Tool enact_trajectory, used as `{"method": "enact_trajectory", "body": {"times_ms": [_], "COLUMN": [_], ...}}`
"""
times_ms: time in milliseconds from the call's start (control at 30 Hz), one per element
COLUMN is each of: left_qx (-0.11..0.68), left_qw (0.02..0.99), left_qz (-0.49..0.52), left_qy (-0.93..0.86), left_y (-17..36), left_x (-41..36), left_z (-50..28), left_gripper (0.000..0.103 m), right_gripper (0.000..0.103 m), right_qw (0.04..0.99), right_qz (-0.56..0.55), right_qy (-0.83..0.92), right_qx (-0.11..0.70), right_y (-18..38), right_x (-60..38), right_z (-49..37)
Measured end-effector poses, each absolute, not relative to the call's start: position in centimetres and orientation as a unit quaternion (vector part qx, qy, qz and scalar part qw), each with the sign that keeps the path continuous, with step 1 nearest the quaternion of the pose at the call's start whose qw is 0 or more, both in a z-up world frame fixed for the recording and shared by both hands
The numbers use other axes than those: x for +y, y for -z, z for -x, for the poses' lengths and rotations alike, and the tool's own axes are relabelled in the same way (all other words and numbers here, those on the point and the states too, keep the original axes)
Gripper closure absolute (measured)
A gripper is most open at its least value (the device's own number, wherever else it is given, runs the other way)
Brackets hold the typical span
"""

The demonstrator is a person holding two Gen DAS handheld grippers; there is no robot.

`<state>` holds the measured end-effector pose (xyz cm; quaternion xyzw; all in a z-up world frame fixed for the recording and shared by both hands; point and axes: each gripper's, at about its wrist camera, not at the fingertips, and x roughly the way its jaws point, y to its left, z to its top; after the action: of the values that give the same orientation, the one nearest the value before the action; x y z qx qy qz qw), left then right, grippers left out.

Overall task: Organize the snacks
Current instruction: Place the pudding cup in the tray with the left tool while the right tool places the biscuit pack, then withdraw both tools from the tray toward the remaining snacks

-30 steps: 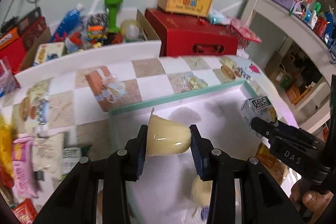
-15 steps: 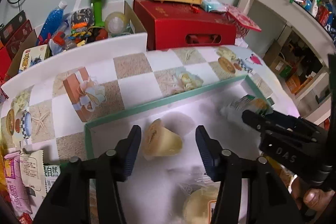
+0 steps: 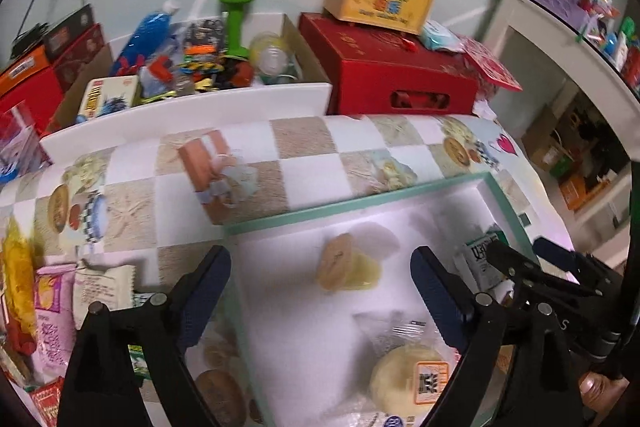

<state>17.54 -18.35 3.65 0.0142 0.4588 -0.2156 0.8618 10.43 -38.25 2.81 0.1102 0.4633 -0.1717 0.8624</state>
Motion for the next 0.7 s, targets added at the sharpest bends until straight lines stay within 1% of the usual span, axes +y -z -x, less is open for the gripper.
{"method": "enact_trajectory", "body": {"times_ms": [67, 167, 367, 400, 467, 700], "left_qx": [0.459, 0.459, 0.449, 0.447, 0.443, 0.438], "left_qw": [0.865, 0.867, 0.872, 0.873, 0.875, 0.878], "left_qz": [-0.010, -0.006, -0.008, -0.008, -0.006, 0.008], "left_qy": [0.203, 0.193, 0.194, 0.195, 0.196, 0.193], "left_y": [-3.5, -3.1, -2.8, -2.8, -2.9, -3.0], "left_x": [-17.7, -17.1, -16.7, -16.7, -16.6, -15.6], "left_z": [-17.7, -17.7, -17.4, -17.3, -17.3, -17.1], "left_gripper": [0.008, 0.004, 0.002, 0.002, 0.002, 0.002], "right_gripper": [0.022, 0.018, 0.018, 0.016, 0.000, 0.000], "right_qw": [0.860, 0.858, 0.861, 0.861, 0.864, 0.866], "right_qz": [-0.114, -0.115, -0.110, -0.110, -0.113, -0.108], "right_qy": [0.177, 0.179, 0.183, 0.184, 0.186, 0.192], "right_qx": [0.465, 0.467, 0.463, 0.461, 0.454, 0.449], "right_y": [-2.6, -2.3, -2.4, -2.5, -2.5, -2.7], "right_x": [-38.4, -38.3, -37.9, -37.9, -38.0, -37.8], "right_z": [-10.2, -10.0, -9.7, -9.6, -9.5, -9.1]}}
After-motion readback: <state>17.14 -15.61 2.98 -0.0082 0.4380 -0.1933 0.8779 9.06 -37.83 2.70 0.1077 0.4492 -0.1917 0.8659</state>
